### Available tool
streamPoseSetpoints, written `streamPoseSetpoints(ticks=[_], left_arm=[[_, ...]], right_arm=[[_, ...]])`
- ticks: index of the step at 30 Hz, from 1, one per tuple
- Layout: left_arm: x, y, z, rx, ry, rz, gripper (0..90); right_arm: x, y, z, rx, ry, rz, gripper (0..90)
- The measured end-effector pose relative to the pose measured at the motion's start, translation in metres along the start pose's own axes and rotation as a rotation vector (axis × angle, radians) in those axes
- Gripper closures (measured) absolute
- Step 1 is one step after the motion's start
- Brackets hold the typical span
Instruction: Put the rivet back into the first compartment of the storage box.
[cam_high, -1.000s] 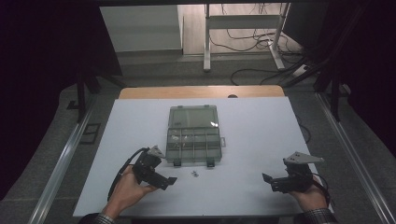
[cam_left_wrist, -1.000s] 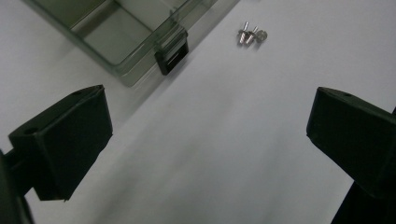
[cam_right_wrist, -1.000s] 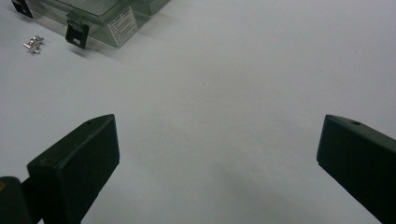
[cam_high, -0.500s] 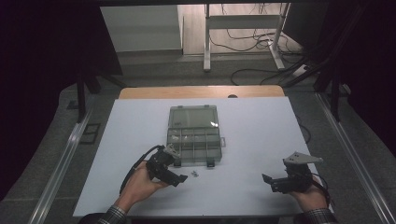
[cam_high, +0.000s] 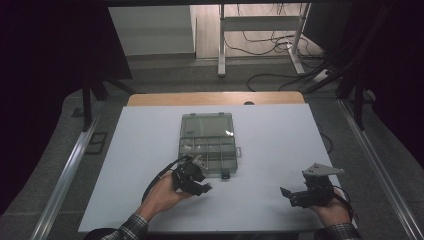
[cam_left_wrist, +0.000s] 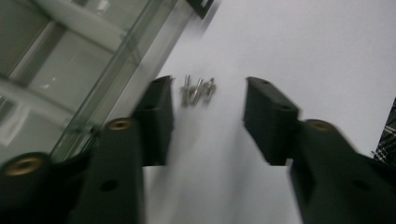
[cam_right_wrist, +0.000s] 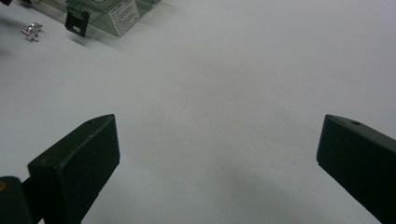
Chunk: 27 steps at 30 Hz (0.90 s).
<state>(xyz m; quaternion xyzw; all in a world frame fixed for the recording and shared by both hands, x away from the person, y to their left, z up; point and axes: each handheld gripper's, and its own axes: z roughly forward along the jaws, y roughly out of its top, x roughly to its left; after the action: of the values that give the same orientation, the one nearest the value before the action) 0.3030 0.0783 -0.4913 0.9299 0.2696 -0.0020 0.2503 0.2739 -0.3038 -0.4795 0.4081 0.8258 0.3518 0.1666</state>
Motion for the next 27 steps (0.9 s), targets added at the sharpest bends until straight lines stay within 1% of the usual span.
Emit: streamPoseSetpoints(ticks=[4,8,11,17,23,27], left_arm=[[-0.004,0.007,0.007,0.029,-0.013,0.03,68.4],[-0.006,0.012,0.014,0.055,0.005,0.048,73.9],[-0.006,0.014,0.018,0.066,0.026,0.053,74.9],[-0.005,0.014,0.024,0.084,0.039,0.054,75.6],[-0.004,0.014,0.028,0.095,0.034,0.053,76.2],[-0.004,0.013,0.028,0.096,0.032,0.049,79.4]], right_arm=[[0.0,0.0,0.0,0.002,0.002,-0.002,0.0],[0.0,0.0,0.0,0.004,0.003,-0.006,0.0],[0.0,0.0,0.001,0.006,0.003,-0.007,0.0],[0.001,0.0,0.001,0.01,0.003,-0.009,0.0],[0.0,0.0,0.0,0.007,-0.004,-0.003,0.0],[0.0,0.0,0.0,0.009,-0.004,-0.002,0.0]])
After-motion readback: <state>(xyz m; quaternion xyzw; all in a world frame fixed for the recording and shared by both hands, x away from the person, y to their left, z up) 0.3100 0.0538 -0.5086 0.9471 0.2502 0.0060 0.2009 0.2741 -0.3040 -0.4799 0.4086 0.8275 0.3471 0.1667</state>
